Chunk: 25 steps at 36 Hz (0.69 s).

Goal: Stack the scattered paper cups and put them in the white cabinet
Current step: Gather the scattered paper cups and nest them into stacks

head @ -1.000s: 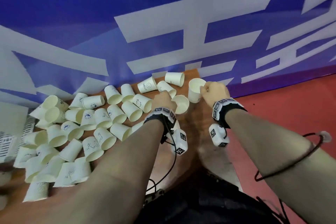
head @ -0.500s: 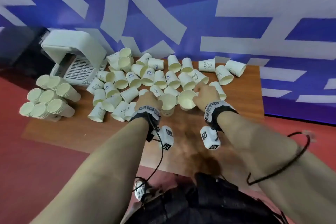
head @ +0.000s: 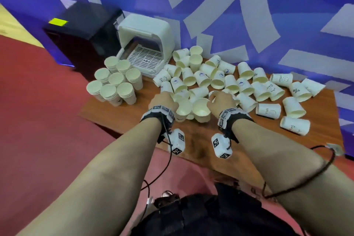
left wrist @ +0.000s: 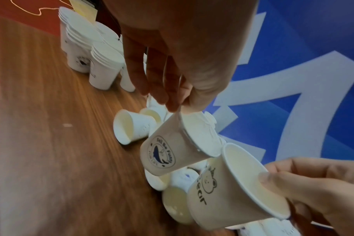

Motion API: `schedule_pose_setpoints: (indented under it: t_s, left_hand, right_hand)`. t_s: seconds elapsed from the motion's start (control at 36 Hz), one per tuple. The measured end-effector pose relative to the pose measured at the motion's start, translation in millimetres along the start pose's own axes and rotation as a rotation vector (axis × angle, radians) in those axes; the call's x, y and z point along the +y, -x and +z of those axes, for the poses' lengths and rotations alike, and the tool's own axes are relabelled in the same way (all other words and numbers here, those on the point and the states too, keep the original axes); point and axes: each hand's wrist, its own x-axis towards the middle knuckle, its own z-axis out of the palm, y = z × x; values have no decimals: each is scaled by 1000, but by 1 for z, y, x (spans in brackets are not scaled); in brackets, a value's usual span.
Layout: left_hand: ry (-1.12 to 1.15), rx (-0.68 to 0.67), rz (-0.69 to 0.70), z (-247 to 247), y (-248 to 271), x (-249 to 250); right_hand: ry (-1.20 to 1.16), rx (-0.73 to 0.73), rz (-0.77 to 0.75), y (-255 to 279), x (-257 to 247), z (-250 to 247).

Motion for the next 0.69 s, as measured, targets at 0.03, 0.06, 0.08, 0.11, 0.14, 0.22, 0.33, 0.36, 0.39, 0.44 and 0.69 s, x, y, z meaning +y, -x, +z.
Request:
schedule_pose_setpoints:
  t_s: [0.03,0.06,0.08,0.11,0.14,0.22,0.33,0.36,0.39,0.44,0.69]
  left_hand:
    - [6,9,-11,-9,-2,-12]
    - [12,17,-16,-18,-5,-25]
    - [14,19,-23,-27,-8,-38]
    - [15,21,-27,-36,-12,-48]
    - [21,22,-35,-43,-16,-59]
    - [46,38,-64,-61,-29,-85]
    - [78,82,-93,-76,-48,-108]
    - [86,93,-98,-81,-54,-112]
    - [90,102,-109,-85,-59,-115]
    - [92,125,-142,-97,-70,-122]
    - [124,223,-315,-153,-113,-172]
  right_hand:
    - [-3,-3,-17,-1,-14,7]
    - [-6,-11,-32,-2,-29,13]
    - [-11,-16,-47,-4,-43,19]
    - [-14,-16,-59,-6,-56,23]
    - [-13,-15,-73,-8,-68,27]
    - [-35,-35,-104,-19,-96,37]
    - [-89,-62,-127,-45,-125,50]
    - [-102,-66,-130,-53,-132,54]
    - [-111,-70,-131,-62,-140,58]
    - [-130,-85,-145,-82,-158,66]
    - [-231,-214,-182,-137,-247,98]
